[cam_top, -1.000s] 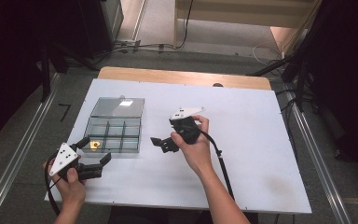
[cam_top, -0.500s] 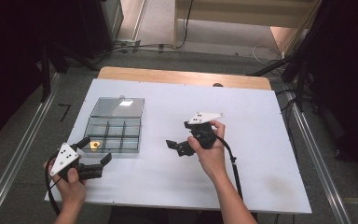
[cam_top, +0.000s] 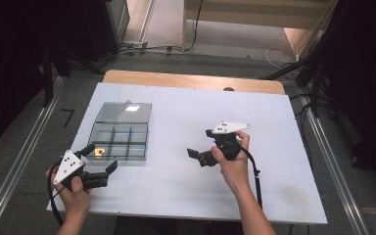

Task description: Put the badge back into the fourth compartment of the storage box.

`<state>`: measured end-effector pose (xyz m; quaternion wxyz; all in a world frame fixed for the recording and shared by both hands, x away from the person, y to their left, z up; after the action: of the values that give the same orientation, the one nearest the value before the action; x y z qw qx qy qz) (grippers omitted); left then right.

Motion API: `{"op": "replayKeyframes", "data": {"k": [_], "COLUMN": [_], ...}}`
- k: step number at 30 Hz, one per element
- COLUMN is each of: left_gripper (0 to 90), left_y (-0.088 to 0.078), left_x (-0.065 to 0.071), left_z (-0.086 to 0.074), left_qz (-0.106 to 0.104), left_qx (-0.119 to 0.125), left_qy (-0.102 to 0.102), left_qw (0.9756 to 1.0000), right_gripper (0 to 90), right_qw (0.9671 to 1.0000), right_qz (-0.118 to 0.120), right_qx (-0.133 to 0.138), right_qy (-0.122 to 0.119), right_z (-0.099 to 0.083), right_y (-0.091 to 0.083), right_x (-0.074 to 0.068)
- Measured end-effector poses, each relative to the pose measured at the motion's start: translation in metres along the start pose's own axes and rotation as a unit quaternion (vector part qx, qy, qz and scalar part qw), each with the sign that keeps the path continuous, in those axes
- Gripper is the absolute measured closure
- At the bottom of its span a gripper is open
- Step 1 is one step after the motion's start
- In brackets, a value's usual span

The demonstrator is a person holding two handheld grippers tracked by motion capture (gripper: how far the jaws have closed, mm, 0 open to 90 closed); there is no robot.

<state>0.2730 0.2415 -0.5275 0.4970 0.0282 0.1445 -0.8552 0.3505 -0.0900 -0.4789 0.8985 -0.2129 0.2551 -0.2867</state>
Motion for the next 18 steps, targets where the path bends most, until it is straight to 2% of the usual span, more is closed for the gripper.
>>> {"op": "replayKeyframes", "data": {"k": [18], "left_gripper": [1.8], "left_y": [0.000], "left_x": [0.001], "left_z": [0.000], "left_qz": [0.001], "left_qx": [-0.004], "left_qy": [0.003], "left_qw": [1.0000], "right_gripper": [0.0], "right_qw": [0.9995], "right_qz": [-0.014], "right_qx": [0.019], "right_qy": [0.022], "right_z": [-0.024], "right_y": [-0.032], "right_x": [0.030]}}
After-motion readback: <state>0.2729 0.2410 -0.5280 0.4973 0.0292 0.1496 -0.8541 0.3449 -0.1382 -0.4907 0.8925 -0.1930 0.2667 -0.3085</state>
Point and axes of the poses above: each handheld gripper's, and its own axes: y roughly forward along the jaws, z roughly out of its top, x roughly to its right, the point moved 7 cm from there along y, roughly forward along the jaws, and after that the axes turned 12 degrees about y, right-handed, at the moved point
